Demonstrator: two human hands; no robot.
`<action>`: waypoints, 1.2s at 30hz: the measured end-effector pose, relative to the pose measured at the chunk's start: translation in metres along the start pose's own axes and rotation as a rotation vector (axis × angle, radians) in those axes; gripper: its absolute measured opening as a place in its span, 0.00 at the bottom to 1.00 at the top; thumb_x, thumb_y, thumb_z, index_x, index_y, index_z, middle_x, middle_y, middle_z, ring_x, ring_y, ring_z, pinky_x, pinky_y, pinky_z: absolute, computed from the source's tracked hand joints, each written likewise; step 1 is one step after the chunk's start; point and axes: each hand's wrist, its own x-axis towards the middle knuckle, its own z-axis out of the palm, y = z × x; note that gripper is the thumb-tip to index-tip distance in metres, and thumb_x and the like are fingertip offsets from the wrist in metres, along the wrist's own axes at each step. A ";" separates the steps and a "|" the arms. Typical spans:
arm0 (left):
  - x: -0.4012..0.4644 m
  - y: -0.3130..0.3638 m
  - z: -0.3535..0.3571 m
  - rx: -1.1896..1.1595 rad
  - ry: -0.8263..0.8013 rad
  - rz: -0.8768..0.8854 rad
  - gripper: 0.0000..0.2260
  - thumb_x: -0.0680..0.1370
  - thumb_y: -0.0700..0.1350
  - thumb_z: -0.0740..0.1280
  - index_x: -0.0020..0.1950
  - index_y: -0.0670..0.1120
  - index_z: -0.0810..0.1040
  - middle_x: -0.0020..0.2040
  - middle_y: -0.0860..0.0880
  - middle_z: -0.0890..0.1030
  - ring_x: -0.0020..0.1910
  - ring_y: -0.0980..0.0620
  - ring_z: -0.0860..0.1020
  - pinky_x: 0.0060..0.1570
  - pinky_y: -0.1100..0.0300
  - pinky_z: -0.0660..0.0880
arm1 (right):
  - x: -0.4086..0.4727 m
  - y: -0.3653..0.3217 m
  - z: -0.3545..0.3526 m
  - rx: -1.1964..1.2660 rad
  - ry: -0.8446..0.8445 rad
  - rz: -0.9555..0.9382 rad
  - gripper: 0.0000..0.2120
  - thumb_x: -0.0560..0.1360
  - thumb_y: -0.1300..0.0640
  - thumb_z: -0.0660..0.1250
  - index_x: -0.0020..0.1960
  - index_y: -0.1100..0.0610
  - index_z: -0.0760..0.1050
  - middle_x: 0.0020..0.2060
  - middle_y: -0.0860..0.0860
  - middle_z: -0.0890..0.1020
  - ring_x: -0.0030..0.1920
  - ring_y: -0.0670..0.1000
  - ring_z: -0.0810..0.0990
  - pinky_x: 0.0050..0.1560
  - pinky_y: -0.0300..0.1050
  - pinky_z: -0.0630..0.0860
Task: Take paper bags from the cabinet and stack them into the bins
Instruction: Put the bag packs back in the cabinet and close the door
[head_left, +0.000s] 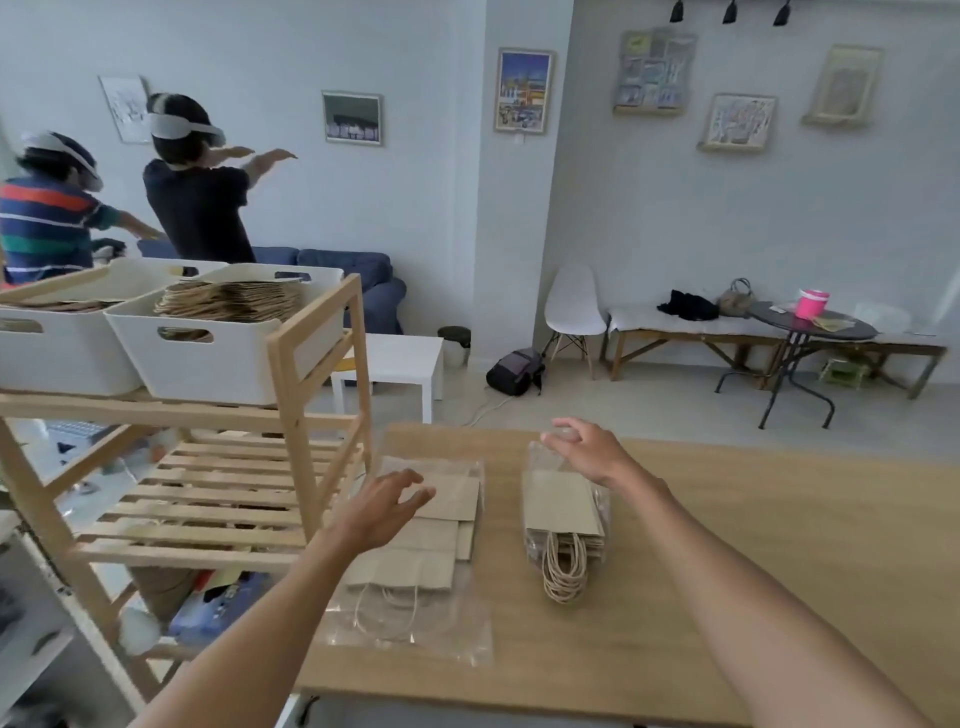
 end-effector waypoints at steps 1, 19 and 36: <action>0.000 -0.008 0.004 -0.003 -0.006 -0.038 0.25 0.81 0.62 0.58 0.71 0.47 0.73 0.70 0.47 0.76 0.67 0.48 0.75 0.66 0.53 0.70 | 0.001 0.012 0.000 0.026 0.012 0.033 0.28 0.80 0.40 0.66 0.76 0.51 0.70 0.71 0.56 0.76 0.69 0.56 0.76 0.59 0.47 0.70; 0.068 -0.122 0.102 -0.014 0.076 -0.661 0.35 0.79 0.55 0.67 0.77 0.38 0.59 0.74 0.36 0.66 0.74 0.36 0.63 0.71 0.40 0.63 | 0.100 0.174 0.075 0.251 0.021 0.676 0.43 0.74 0.32 0.66 0.79 0.58 0.64 0.78 0.58 0.69 0.75 0.61 0.69 0.71 0.54 0.68; 0.120 -0.129 0.102 -0.055 -0.142 -0.833 0.51 0.60 0.65 0.79 0.71 0.37 0.64 0.67 0.37 0.73 0.64 0.37 0.74 0.62 0.45 0.74 | 0.139 0.172 0.105 0.650 -0.241 0.776 0.24 0.70 0.49 0.79 0.58 0.63 0.79 0.38 0.60 0.88 0.39 0.58 0.86 0.35 0.48 0.82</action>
